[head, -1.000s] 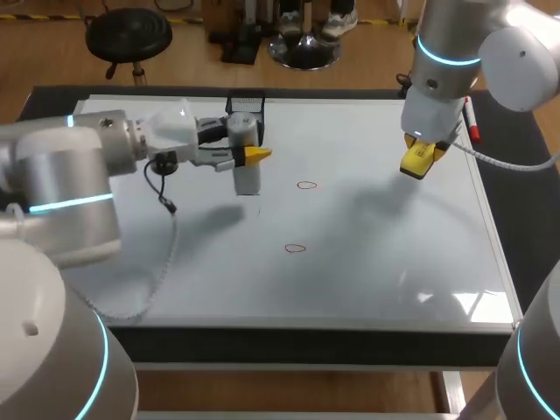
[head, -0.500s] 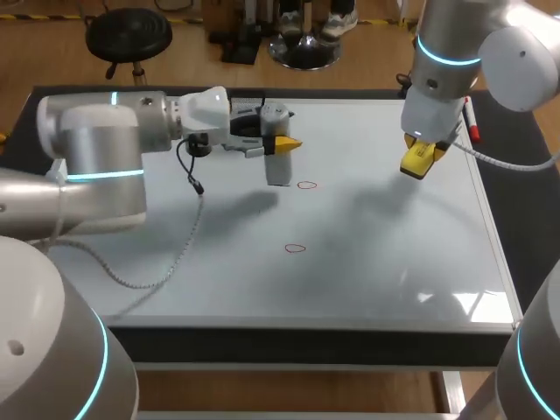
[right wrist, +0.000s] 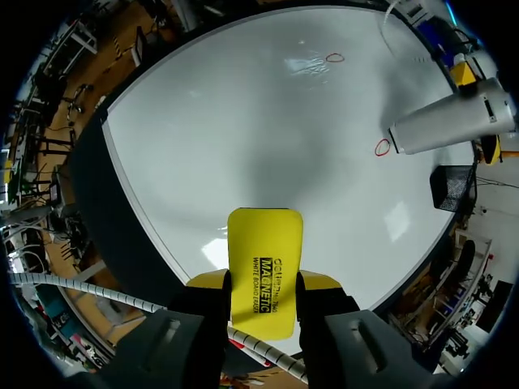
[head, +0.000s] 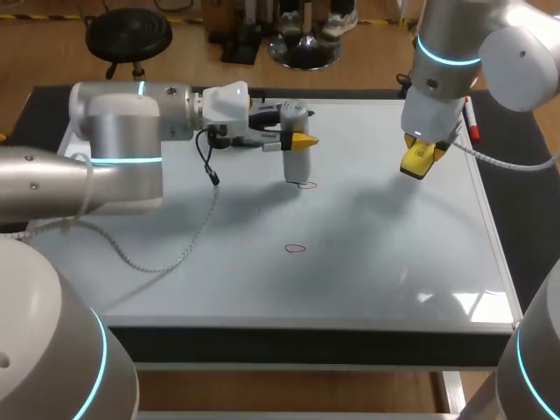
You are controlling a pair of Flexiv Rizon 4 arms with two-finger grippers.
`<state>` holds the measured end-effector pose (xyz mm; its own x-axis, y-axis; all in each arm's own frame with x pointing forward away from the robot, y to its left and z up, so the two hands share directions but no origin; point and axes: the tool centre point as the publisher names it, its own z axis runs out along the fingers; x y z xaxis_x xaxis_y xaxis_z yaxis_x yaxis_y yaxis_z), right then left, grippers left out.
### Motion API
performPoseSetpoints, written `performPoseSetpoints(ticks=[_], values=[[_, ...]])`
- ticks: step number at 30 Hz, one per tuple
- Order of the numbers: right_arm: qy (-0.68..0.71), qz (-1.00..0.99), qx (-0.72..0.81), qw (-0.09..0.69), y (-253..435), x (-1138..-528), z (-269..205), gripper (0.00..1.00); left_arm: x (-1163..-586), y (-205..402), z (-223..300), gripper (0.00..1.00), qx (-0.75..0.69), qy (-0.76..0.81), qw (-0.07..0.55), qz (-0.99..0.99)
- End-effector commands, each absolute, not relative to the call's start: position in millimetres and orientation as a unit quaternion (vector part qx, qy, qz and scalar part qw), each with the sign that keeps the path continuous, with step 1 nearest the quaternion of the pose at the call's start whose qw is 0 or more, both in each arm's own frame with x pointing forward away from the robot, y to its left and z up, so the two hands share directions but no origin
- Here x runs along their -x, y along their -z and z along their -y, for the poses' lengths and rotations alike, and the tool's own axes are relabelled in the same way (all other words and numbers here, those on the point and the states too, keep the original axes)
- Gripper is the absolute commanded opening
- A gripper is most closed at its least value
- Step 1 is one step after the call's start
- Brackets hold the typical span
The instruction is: Pick up the inspection probe, press it on each red-marked spot on the whiteboard one by one, put down the probe, pick up the eraser, and wipe off all the red marks.
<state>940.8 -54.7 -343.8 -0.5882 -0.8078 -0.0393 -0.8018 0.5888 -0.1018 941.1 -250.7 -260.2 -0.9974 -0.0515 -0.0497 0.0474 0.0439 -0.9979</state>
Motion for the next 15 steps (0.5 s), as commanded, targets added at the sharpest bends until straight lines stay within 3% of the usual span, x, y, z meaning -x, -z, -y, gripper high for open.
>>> performPoseSetpoints(ticks=[1, 15], values=[[0.038, -0.89, 0.452, 0.04, 344, -941, 55, 0.0, -947, 265, 260, 0.0, 0.001, 0.696, 0.033, -0.718], [0.038, -0.89, 0.452, 0.04, 344, -941, 55, 0.0, -956, 281, 271, 0.0, 0.02, 0.684, 0.03, -0.729]])
